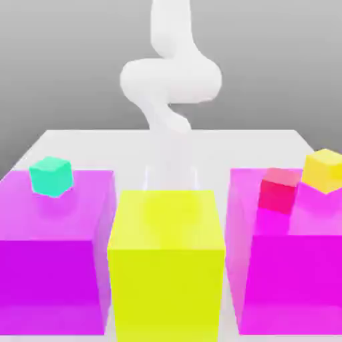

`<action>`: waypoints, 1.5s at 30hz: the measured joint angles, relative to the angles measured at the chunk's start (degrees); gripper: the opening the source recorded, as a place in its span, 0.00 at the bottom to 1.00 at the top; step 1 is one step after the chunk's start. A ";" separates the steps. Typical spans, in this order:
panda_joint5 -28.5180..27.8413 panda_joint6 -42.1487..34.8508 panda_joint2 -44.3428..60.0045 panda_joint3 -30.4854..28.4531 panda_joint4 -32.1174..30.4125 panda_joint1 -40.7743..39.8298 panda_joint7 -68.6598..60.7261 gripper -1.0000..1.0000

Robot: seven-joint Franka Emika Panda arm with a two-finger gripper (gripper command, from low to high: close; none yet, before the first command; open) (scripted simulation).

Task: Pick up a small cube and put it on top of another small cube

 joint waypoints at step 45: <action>-5.00 18.76 47.04 39.46 -13.67 23.15 13.36 0.50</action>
